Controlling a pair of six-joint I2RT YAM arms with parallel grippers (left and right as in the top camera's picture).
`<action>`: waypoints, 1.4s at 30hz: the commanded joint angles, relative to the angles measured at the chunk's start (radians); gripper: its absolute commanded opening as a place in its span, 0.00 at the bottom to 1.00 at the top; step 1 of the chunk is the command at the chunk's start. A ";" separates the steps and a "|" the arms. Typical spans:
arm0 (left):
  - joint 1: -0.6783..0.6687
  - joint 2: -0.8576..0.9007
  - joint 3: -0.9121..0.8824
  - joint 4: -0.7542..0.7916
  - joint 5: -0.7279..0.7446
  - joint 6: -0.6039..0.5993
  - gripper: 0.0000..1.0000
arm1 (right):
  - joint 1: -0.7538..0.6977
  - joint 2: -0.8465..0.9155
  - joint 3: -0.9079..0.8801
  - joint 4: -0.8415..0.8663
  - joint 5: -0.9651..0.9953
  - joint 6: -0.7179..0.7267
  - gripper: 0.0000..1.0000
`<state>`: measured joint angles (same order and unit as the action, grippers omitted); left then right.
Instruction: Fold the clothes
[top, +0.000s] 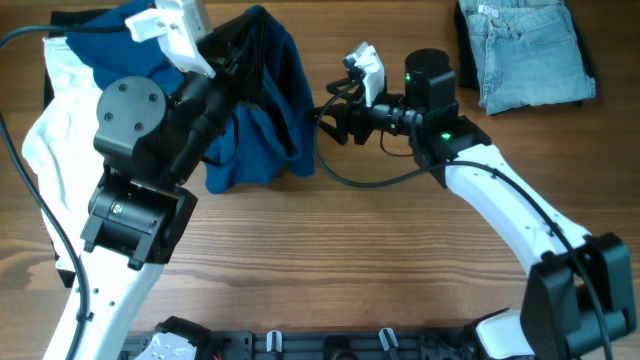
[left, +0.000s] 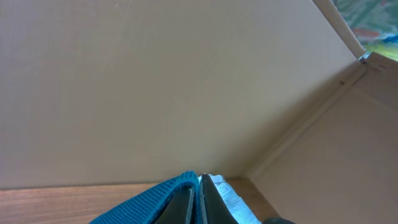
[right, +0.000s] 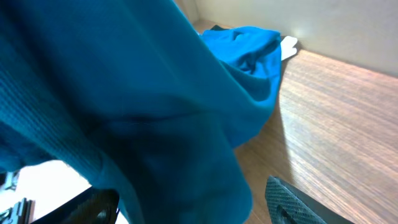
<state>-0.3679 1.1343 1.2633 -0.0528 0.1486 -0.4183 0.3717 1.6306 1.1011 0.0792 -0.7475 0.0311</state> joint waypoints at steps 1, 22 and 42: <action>-0.007 -0.030 0.022 0.002 0.019 -0.009 0.04 | 0.028 0.032 0.002 0.019 -0.064 0.029 0.75; 0.021 -0.117 0.022 -0.026 -0.023 -0.006 0.04 | -0.082 -0.052 0.093 0.063 -0.072 0.152 0.04; -0.089 -0.181 0.022 -0.366 0.071 0.010 0.04 | -0.348 -0.426 0.410 -0.747 0.042 -0.103 0.04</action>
<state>-0.4519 0.8520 1.2903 -0.2996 0.2081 -0.4183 0.0242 1.1389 1.5047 -0.6609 -0.7364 -0.0288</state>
